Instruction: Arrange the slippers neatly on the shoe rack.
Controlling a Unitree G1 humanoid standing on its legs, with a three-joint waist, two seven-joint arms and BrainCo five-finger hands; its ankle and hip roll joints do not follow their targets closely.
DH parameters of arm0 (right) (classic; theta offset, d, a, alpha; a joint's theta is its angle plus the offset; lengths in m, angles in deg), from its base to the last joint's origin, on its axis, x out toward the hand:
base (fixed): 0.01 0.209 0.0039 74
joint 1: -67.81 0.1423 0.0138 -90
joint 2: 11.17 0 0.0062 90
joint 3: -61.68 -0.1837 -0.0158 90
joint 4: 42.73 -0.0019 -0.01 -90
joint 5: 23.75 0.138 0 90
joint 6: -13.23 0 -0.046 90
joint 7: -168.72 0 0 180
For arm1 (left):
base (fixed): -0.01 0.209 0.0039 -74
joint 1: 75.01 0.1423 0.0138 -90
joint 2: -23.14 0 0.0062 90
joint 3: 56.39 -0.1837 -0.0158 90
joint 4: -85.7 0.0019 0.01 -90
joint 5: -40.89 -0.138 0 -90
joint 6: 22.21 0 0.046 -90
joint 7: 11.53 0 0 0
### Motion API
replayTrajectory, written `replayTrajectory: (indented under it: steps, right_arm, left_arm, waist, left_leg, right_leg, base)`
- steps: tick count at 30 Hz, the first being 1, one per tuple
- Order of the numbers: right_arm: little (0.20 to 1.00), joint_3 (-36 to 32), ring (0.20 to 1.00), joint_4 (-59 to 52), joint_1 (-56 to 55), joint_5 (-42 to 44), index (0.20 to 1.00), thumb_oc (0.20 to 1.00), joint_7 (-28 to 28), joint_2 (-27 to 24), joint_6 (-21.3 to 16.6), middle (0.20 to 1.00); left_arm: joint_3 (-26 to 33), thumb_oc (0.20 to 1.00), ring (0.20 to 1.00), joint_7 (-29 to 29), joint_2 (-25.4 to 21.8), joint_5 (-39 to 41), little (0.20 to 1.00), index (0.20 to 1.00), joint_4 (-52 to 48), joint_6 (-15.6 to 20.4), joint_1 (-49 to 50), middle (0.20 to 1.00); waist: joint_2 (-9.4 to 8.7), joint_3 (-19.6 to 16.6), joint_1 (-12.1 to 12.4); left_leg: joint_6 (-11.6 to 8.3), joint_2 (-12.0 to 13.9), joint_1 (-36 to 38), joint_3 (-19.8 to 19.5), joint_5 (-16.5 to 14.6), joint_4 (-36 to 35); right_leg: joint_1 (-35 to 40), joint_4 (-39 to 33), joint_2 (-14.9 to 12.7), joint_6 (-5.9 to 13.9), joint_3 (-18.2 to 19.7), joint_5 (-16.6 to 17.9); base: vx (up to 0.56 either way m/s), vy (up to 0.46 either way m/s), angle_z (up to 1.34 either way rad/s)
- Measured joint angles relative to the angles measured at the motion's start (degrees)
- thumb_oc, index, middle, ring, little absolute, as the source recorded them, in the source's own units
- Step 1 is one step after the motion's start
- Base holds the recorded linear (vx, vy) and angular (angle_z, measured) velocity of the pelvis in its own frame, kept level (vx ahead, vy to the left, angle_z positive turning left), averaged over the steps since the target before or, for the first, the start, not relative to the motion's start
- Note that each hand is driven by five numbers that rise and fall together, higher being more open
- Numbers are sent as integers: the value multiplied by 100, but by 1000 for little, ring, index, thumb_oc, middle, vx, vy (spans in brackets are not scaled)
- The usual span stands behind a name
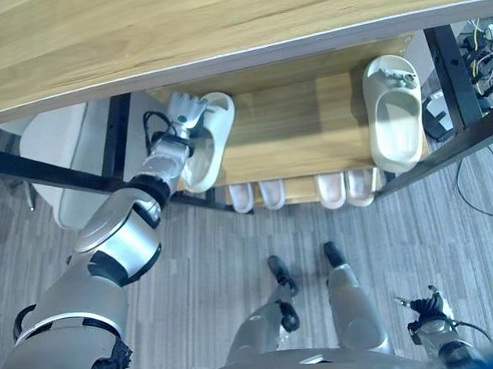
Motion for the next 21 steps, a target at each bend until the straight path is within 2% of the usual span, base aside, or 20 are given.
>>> replayTrajectory:
  steps: [12,17,21]
  right_arm:
    - [1000,158,1000,-38,139,1,1000,1000,73,28,-6,1000]
    - [1000,160,1000,-166,146,0,1000,1000,77,34,-1,1000]
    - [1000,166,1000,-179,186,0,1000,1000,80,67,3,1000]
  left_arm:
    - [217,200,200,347,401,-74,200,200,-279,-155,-50,200]
    - [336,200,200,519,851,141,200,200,-777,-75,-210,200]
    - [477,200,200,623,1479,384,200,200,-825,1,-309,200]
  waist:
    - [-1,14,12]
    - [8,139,-41]
    - [7,143,-92]
  left_leg:
    - [9,-21,-2,1,10,0]
    - [29,-51,27,12,24,0]
    - [26,-41,65,49,25,0]
  right_leg:
    - [-16,44,-21,4,3,-3]
    - [-32,133,-37,16,24,-11]
    - [-35,183,-19,66,58,-61]
  base:
    - [-3,-11,0]
    - [-10,-25,-1]
    - [-21,-46,-5]
